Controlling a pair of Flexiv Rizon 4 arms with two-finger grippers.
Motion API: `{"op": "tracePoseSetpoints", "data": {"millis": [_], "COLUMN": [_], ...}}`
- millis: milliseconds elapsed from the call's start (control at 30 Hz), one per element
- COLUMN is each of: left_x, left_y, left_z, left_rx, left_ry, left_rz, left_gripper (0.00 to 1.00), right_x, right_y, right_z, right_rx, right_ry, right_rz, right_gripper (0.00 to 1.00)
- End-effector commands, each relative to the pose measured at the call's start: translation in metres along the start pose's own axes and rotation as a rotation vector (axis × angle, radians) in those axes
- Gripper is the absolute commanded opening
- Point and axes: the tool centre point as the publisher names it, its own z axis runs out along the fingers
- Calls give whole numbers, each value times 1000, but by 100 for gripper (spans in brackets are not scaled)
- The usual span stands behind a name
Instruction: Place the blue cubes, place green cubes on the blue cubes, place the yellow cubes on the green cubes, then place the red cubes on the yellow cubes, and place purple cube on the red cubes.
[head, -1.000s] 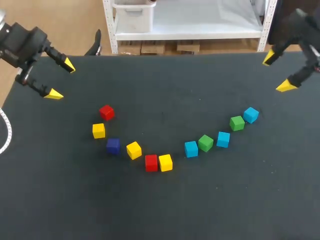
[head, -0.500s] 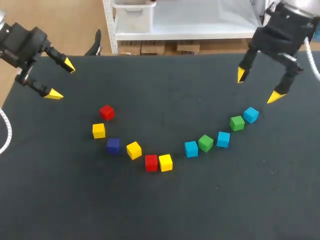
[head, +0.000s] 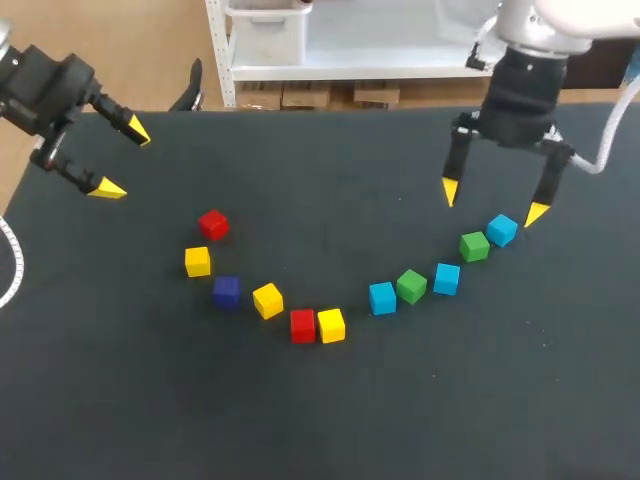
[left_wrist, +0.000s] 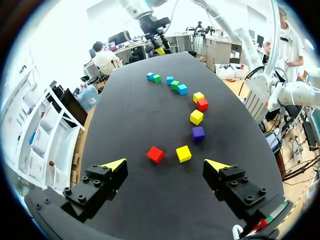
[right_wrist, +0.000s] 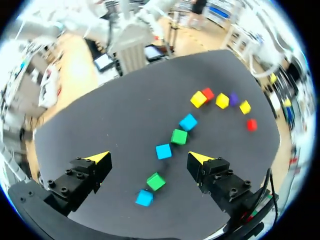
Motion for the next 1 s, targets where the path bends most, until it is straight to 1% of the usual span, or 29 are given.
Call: {"op": "tracePoseSetpoints", "data": {"millis": [33,100,167,200,300,367,533,733,1000], "left_x": [1,1,1,1,1,1,1,1,1], "left_y": [-1,-1,-1,-1,-1,-1,-1,-1,-1], "left_z": [0,0,0,0,0,0,0,0,0], "left_rx": [-3,-3,-3,-3,-3,-3,-3,-3,-3], "left_ry": [-1,-1,-1,-1,-1,-1,-1,-1,-1], "left_rz": [3,3,3,3,3,3,3,3,3], "left_gripper": [100,100,100,100,100,100,100,100,100], "right_x": [12,18,22,24,26,27,26,20,28], "right_y": [-3,-3,-2,-3,-4,-6,-11,-11,-18], "right_z": [13,20,27,31,40,47,62,71,90], "right_rx": [-13,-10,-10,-22,-6,0,20,23,25], "right_ry": [-13,-15,-35,-20,-30,-14,-23,-22,-22], "right_rz": [-95,-99,-119,-125,-121,-109,-94,-141,-148], "right_gripper": [100,100,100,100,100,100,100,100,100]}}
